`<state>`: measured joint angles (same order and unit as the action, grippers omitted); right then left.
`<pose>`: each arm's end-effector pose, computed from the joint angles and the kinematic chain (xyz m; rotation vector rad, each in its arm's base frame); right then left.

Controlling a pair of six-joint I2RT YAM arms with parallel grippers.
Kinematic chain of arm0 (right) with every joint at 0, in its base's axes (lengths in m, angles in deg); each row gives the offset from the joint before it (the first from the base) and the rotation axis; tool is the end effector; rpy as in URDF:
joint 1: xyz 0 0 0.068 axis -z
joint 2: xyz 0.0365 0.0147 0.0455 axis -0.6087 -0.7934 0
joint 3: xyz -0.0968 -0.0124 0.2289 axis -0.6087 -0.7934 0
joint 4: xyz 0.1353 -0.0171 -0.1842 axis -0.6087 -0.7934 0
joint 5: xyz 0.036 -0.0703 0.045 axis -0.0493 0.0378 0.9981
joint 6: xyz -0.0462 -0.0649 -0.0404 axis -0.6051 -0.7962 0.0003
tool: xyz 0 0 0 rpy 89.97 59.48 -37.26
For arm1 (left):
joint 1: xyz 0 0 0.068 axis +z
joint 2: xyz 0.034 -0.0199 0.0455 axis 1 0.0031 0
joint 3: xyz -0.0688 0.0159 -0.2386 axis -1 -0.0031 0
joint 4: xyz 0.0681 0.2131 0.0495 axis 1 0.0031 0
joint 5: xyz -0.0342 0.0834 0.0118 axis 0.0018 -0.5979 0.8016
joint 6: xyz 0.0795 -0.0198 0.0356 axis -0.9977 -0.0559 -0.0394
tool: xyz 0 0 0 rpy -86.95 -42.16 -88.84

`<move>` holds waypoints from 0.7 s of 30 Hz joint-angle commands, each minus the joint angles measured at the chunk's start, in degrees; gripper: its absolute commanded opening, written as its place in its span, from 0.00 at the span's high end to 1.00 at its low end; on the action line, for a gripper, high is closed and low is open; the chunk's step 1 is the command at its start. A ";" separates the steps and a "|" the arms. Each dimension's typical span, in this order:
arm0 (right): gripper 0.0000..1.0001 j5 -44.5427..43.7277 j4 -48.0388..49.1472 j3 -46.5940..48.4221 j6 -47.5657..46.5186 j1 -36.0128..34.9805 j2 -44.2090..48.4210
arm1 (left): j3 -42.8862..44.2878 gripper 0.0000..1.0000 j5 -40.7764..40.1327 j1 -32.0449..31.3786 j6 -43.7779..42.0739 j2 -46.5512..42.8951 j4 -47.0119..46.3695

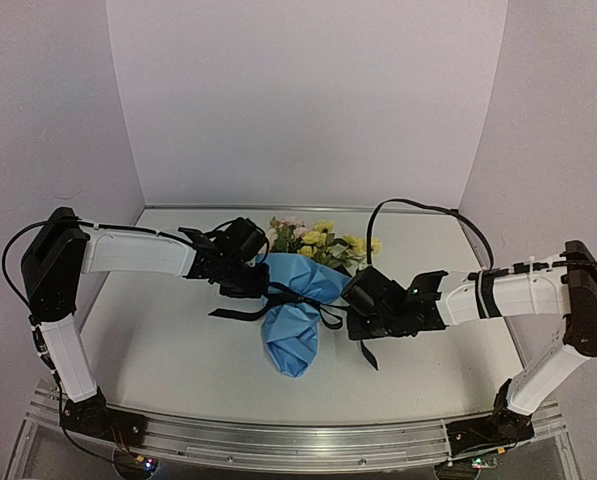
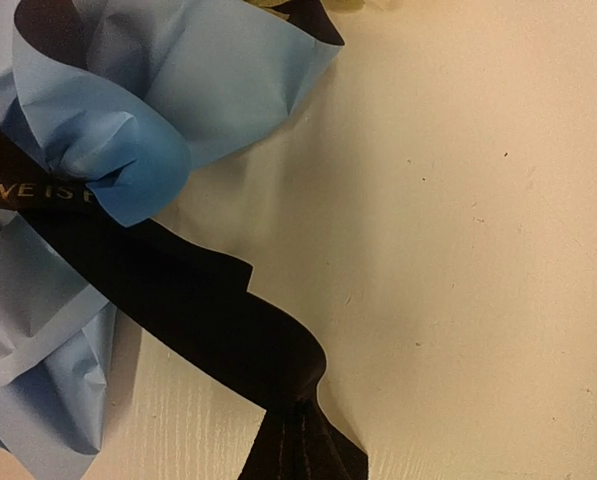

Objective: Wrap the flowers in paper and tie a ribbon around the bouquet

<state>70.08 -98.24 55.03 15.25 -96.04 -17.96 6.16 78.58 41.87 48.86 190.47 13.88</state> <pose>0.1843 0.2501 0.1508 -0.2315 2.5023 0.2842 0.2595 -0.2718 0.1547 0.1752 2.5665 -0.4270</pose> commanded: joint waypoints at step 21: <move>0.98 -1.45 -4.25 5.89 -3.32 2.77 -1.19 | -0.24 1.00 -2.51 -0.47 -2.67 -3.64 -0.70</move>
<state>69.57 -100.99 59.43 12.20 -94.12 -18.06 6.16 77.06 41.49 46.98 189.26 13.87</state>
